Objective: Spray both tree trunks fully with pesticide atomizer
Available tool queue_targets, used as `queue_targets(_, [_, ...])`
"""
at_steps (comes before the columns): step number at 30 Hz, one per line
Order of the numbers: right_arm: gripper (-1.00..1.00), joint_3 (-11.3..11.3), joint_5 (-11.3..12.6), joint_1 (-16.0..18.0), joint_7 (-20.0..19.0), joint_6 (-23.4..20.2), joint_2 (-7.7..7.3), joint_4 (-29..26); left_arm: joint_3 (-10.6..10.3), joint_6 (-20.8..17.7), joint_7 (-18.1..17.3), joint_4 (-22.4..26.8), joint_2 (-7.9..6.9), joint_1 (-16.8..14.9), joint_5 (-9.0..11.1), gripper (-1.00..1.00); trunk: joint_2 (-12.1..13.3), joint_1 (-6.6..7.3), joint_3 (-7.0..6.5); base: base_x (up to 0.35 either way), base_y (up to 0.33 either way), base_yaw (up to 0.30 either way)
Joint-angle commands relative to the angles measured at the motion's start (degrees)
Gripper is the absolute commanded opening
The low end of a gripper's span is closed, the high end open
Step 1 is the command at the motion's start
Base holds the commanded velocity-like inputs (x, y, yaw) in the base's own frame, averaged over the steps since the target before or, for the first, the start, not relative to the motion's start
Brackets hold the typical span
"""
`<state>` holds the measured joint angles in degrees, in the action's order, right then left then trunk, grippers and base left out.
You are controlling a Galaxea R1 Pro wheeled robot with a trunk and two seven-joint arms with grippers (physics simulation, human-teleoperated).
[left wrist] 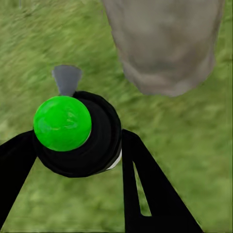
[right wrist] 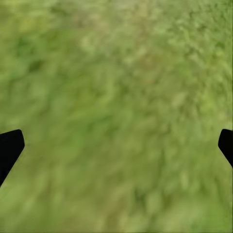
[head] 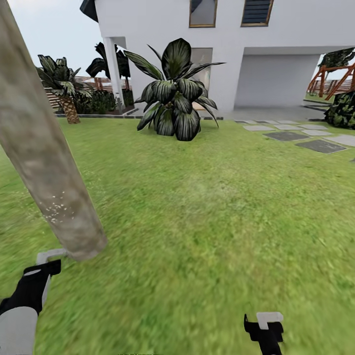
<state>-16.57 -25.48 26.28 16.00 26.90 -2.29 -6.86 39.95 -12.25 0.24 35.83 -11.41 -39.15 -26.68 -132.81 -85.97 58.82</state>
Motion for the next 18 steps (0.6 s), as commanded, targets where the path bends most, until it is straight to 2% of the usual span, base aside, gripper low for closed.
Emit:
queue_targets(1, [1.0,0.0,0.0,0.0,0.0,0.0,0.0,0.0,0.0,0.3,2.7,-0.3,1.59,-0.1,-0.1,-1.0,0.0,0.0,0.0,0.0,0.0,0.278])
queue_targets(3, [1.0,0.0,0.0,0.0,0.0,0.0,0.0,0.0,0.0,0.4,5.1,-0.6,3.52,-0.3,-0.1,-1.0,0.0,0.0,0.0,0.0,0.0,0.278])
queue_targets(6, [1.0,0.0,0.0,0.0,-0.1,0.0,0.02,0.0,-0.5,0.3,5.9,-2.6,5.03,-0.8,-0.2,-1.0,0.0,0.0,0.0,0.0,0.0,0.278])
queue_targets(8, [1.0,0.0,0.0,0.0,-0.1,0.0,0.07,0.0,-1.4,0.3,6.0,-3.1,5.44,-0.9,-0.3,-1.0,0.0,0.0,0.0,0.0,0.0,0.278])
queue_targets(11, [1.0,0.0,0.0,0.0,-0.1,0.0,0.09,0.0,-4.8,0.5,5.8,-2.4,5.78,-0.4,-0.3,-1.0,0.0,0.0,0.0,0.0,0.0,0.278])
queue_targets(14, [1.0,0.0,0.0,0.0,-0.1,0.0,0.09,0.0,-5.4,0.5,5.4,-2.2,5.82,-0.3,-0.2,-1.0,0.0,0.0,0.0,0.045,-0.007,0.278])
queue_targets(18, [1.0,0.0,0.0,0.0,-0.1,0.0,0.09,0.0,-5.5,0.3,5.3,-2.2,5.87,-0.3,-0.1,-1.0,0.0,0.0,0.0,0.212,-0.135,0.278])
